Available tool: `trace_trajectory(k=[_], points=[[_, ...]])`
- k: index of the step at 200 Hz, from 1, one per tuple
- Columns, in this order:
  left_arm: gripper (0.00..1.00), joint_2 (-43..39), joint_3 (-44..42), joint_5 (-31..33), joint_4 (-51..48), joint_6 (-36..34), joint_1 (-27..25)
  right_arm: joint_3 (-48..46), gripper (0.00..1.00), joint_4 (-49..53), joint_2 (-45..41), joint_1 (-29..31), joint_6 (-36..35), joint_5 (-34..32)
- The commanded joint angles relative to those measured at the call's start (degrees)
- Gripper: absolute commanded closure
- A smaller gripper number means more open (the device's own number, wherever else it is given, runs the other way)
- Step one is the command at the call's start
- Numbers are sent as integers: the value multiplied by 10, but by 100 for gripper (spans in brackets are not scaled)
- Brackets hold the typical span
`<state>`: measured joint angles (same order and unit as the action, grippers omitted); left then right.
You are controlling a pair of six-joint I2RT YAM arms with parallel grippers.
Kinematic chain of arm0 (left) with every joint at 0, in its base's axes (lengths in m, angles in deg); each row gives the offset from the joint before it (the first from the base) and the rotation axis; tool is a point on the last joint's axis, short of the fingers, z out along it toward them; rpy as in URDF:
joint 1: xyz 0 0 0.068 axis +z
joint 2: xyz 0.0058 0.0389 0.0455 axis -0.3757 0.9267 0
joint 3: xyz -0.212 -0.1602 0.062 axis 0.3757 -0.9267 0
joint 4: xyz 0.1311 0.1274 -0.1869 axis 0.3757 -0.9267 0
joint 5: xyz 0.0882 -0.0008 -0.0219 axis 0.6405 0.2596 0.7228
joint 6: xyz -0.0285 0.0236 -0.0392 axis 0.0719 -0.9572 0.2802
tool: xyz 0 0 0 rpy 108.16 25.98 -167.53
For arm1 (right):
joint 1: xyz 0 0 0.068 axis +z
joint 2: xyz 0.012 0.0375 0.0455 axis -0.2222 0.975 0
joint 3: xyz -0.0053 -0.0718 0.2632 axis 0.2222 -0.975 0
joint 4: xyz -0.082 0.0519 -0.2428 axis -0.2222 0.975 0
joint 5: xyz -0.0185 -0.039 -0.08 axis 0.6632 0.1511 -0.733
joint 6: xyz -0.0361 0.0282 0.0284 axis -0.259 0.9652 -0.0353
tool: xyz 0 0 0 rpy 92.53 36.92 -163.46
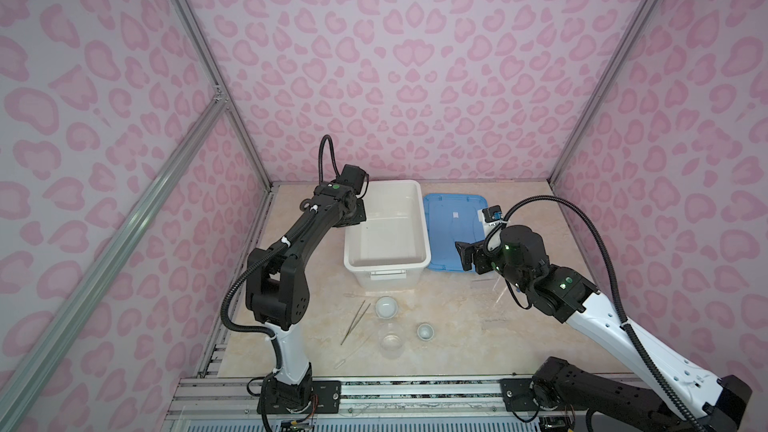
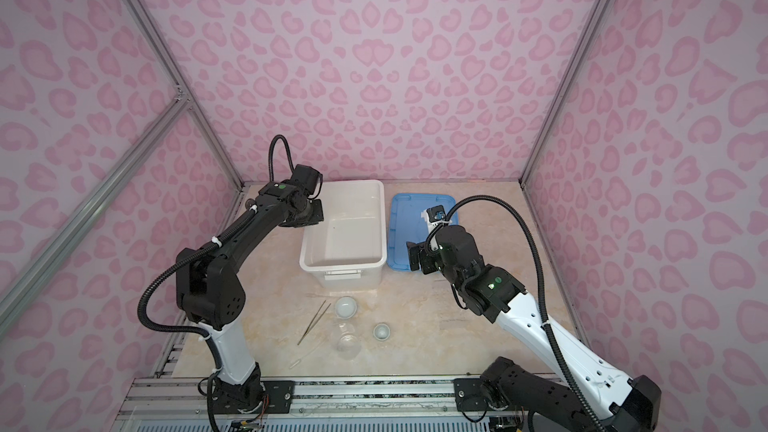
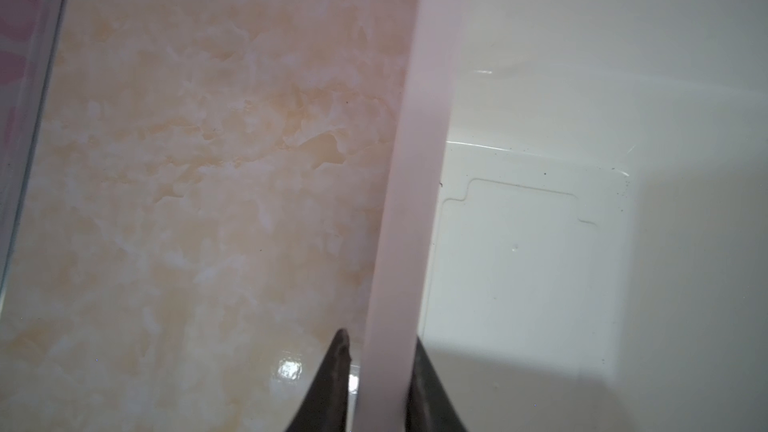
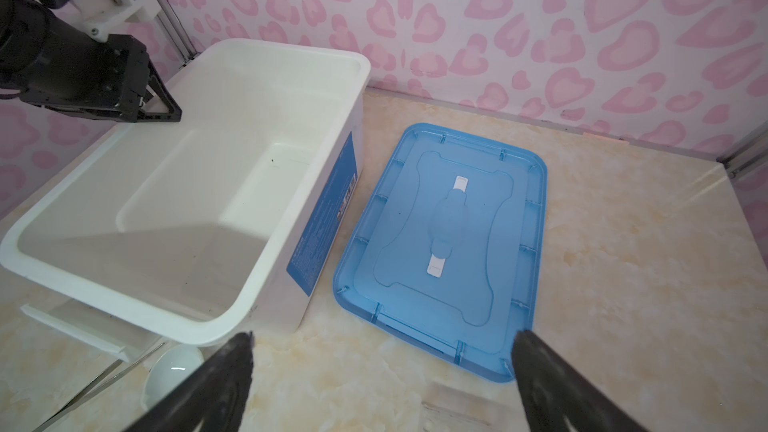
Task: Organize the chemistry lab equipment
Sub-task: 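Raise the left gripper over the white bin while the right gripper withdraws, then close the left gripper on the near rim of the white bin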
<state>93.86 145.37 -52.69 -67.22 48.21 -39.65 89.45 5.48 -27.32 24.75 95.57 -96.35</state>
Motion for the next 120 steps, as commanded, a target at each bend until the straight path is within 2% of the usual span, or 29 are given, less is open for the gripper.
trace_trajectory(k=[1,37,60,84,96,120], points=[[85,-36,-28,19,11,27,13,-9,3,-36,4,-2,7,10],[86,-102,-118,-51,82,78,48,-13,4,-39,10,-2,15,17],[85,-156,-187,-35,117,114,51,-15,4,-38,9,-2,20,19],[85,-215,-271,-62,169,163,52,-14,4,-42,5,-2,25,22],[80,-247,-308,-77,197,198,53,-10,4,-42,6,-3,26,23],[56,-317,-384,-102,244,252,48,0,5,-36,13,-3,31,30]])
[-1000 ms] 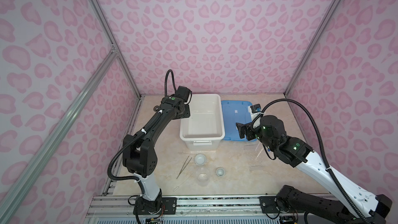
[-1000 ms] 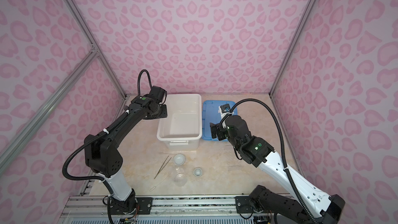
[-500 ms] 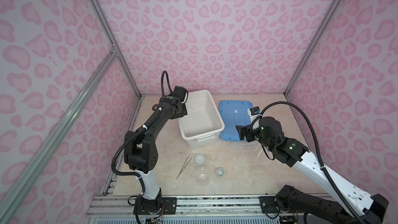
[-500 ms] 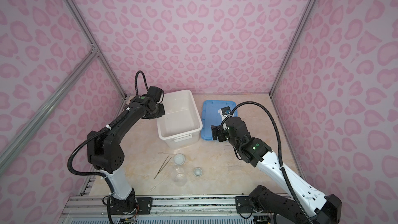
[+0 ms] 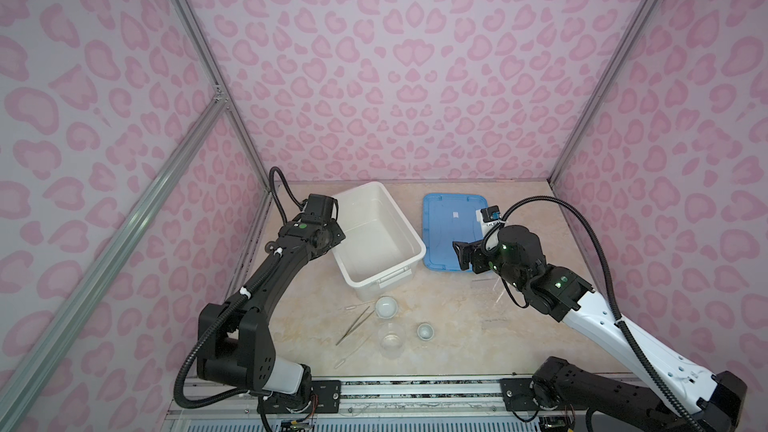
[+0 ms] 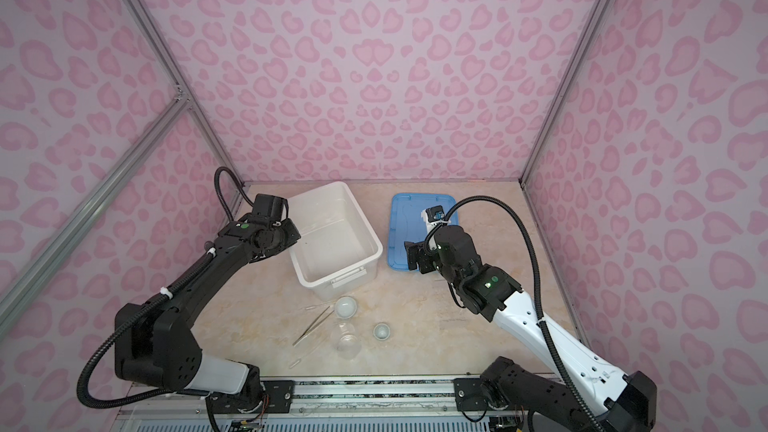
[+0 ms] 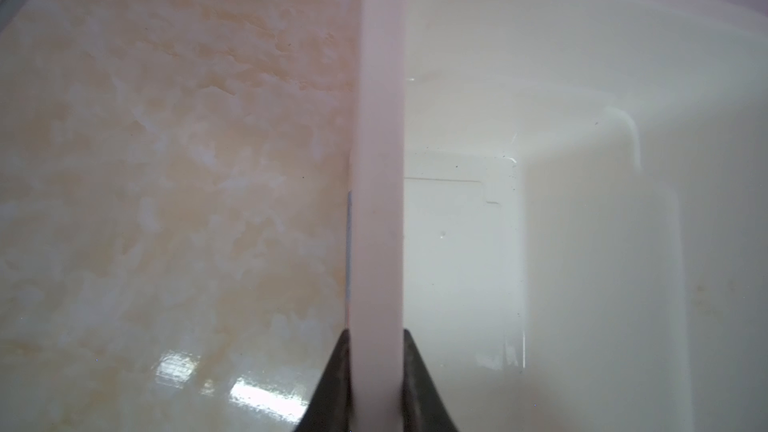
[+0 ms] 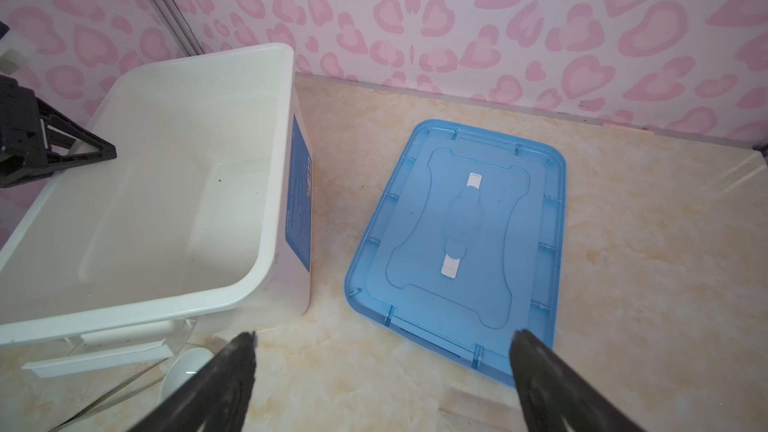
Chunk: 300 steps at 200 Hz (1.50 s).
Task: Organize the chemistry lab equipment
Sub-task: 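Close the left gripper on the near rim of the white bin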
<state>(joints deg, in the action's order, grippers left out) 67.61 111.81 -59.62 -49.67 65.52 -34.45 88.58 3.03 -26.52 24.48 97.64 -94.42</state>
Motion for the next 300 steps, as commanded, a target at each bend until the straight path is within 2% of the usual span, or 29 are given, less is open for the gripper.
trace_trajectory(k=[1,17,42,59,89,103,121,171,210,234,277,300], points=[[55,-58,-51,-32,69,80,-6,10,4,-11,6,0,10,11],[38,-96,-63,-25,55,68,-7,10,4,-11,4,0,13,15],[24,-119,-16,34,-5,-33,-4,7,4,-11,5,0,5,20],[21,-105,34,43,-26,-128,5,13,3,-6,14,0,-14,31],[19,-28,128,-11,-20,-313,17,36,3,7,34,0,-33,54],[19,25,192,-21,-31,-379,22,38,3,5,38,0,-35,61],[20,99,260,-27,-49,-430,33,36,3,3,39,0,-38,65],[22,240,377,-53,-72,-482,63,28,3,2,53,-3,-52,67],[23,328,470,-59,-116,-515,64,39,3,0,86,-3,-57,139],[25,389,530,-52,-151,-535,64,36,3,-6,100,9,-50,140],[29,407,532,-83,-148,-563,65,30,3,-14,101,15,-50,131],[30,383,512,-114,-129,-552,65,27,3,-18,102,15,-49,124]])
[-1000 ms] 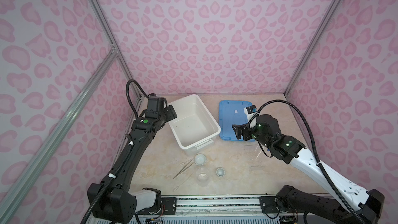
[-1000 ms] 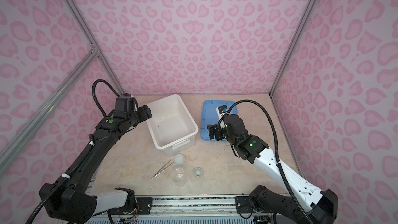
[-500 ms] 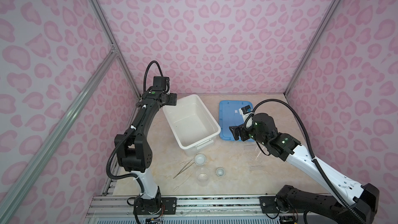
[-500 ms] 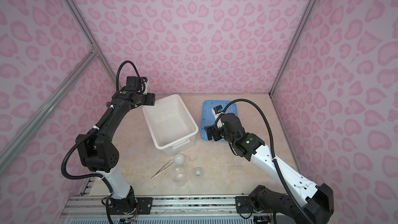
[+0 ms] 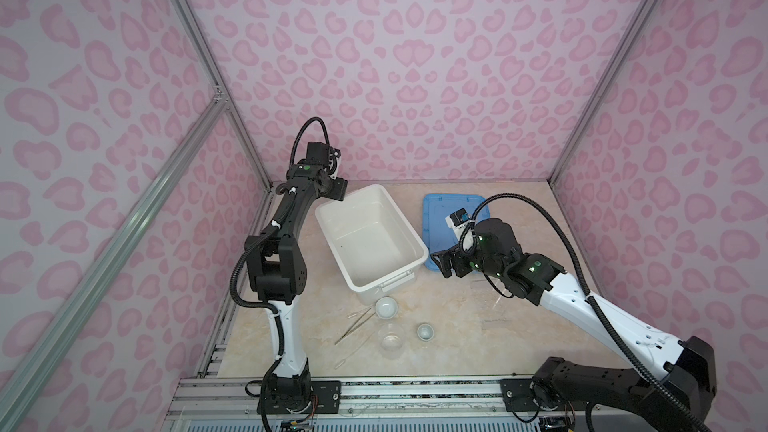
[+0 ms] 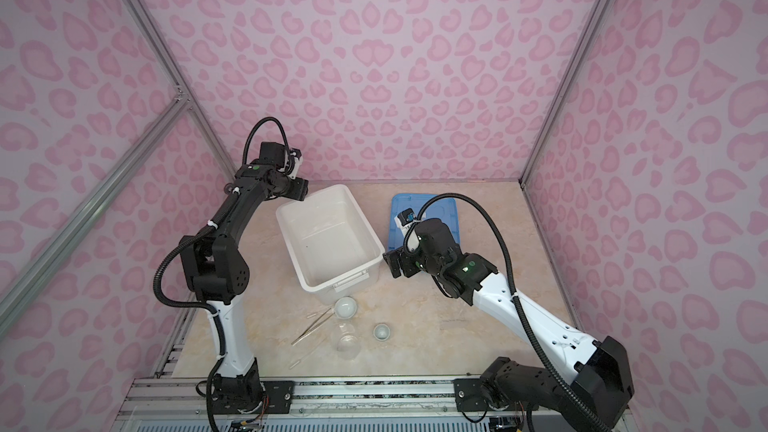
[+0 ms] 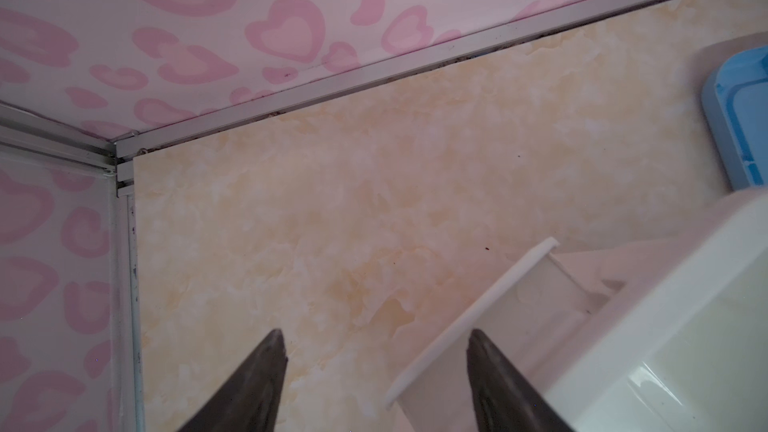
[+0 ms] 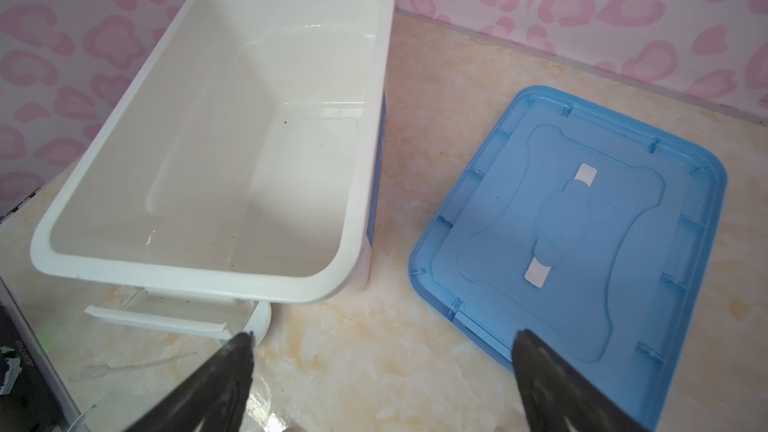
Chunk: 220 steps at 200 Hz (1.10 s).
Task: Organize the chemistry lab equipment
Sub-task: 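Close the left gripper on the near rim of the white bin, then drag the white bin toward the robot with the left gripper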
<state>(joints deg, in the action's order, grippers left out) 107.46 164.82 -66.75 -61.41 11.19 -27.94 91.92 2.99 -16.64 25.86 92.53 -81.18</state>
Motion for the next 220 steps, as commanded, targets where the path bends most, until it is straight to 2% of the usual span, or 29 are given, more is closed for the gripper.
trace_trajectory(k=[1,13,35,50,69,86,104,120,139,162,183,220], points=[[30,-16,-19,-44,-10,-8,-1,-6,3,-17,3,1,2,-8],[30,-29,-20,-43,-3,6,0,-5,3,-16,5,2,3,-8],[31,-42,-9,0,2,34,2,-6,3,-21,7,2,5,-8],[29,-55,-16,-6,8,46,5,-2,3,-17,8,2,5,-11],[29,-76,-33,-40,21,46,7,-3,3,-17,2,2,6,-13],[28,-93,-65,-134,27,11,5,-4,3,-17,-2,1,7,-12],[27,-86,-77,-146,6,-18,0,-6,3,-15,-4,-1,6,-13],[26,-74,-80,-136,-17,-37,-6,-7,3,-12,-5,-2,6,-15],[26,-86,-112,-131,11,-37,-6,-7,3,-10,-7,-3,7,-15],[28,-78,-102,-123,0,-43,-7,-6,3,-10,-6,-2,10,-15],[30,-69,-97,-69,3,-47,-17,-5,3,-11,-7,-2,11,-16],[34,-60,-93,-72,0,-46,-18,-3,3,-10,-8,-3,9,-21]])
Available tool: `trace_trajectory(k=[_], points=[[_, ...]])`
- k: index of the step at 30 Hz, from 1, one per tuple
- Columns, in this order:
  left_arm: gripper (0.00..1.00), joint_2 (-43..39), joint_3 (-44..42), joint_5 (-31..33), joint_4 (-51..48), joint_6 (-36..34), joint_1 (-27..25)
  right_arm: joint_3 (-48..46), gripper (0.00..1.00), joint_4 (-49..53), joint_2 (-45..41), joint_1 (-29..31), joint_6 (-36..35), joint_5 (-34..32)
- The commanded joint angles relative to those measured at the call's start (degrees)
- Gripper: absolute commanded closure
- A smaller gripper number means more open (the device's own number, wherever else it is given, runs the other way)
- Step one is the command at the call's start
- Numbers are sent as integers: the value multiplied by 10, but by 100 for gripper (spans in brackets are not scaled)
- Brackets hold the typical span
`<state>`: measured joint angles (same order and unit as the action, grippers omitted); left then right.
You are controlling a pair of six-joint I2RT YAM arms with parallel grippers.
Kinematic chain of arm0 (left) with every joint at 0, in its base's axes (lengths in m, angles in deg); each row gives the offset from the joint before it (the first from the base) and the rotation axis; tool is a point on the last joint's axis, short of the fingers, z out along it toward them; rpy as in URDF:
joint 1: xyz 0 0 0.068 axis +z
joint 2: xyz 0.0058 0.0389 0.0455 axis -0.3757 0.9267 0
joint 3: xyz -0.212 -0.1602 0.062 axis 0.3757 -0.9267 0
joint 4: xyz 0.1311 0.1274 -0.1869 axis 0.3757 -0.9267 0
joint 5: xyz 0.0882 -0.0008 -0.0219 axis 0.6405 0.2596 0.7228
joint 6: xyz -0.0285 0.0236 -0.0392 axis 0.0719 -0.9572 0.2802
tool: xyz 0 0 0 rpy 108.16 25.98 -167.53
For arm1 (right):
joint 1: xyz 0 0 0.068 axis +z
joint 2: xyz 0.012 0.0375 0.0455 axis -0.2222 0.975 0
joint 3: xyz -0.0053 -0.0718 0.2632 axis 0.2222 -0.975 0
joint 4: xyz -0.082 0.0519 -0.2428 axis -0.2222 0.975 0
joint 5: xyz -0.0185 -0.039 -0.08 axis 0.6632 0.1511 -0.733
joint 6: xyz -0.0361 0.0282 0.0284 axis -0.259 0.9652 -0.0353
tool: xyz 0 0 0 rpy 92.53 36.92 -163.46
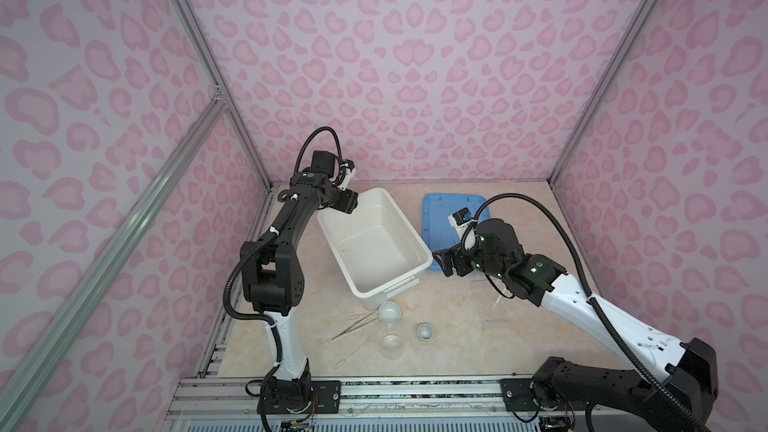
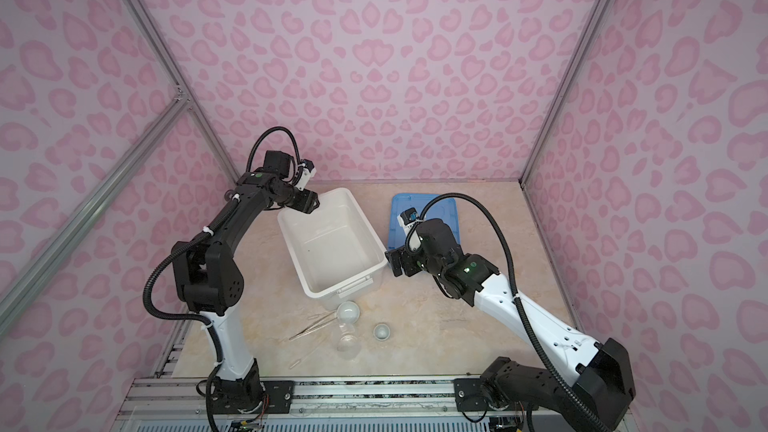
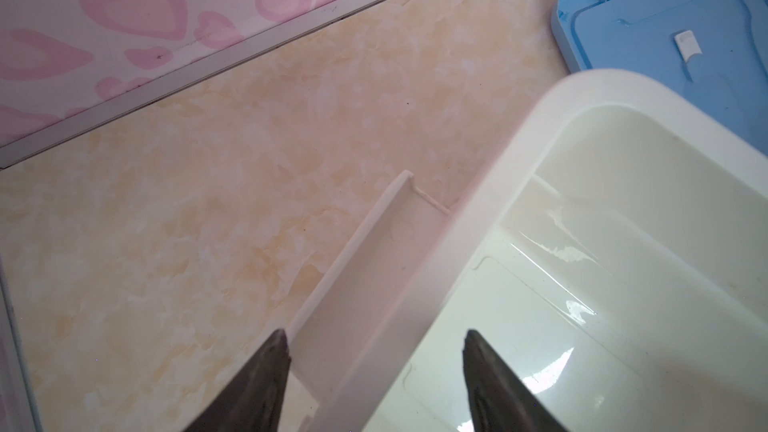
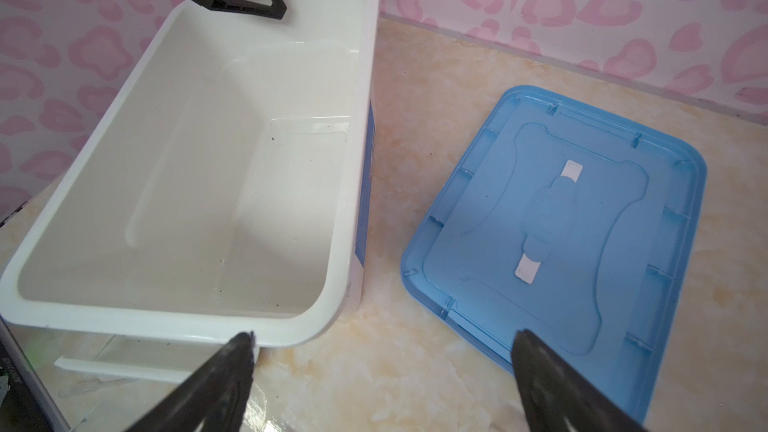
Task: Organize the chemistry lab equipment
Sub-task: 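Drag the white bin toward the robot with the left gripper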
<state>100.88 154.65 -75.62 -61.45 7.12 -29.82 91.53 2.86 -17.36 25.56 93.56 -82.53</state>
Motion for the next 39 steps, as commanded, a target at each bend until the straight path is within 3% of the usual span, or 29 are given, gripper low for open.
trace_trajectory(k=[1,4,14,24,39], points=[[34,5,9,17,1,-5,2,0,3,-9,-1,0,-2,-7],[42,4,9,21,4,-4,1,-2,3,-10,0,0,0,-7],[52,0,5,23,4,4,3,-10,4,-14,0,1,-1,-9],[53,9,12,-5,4,5,2,-17,5,-20,-6,1,-2,-11],[61,-52,-47,28,25,11,25,-35,5,-29,-17,-1,0,-9]])
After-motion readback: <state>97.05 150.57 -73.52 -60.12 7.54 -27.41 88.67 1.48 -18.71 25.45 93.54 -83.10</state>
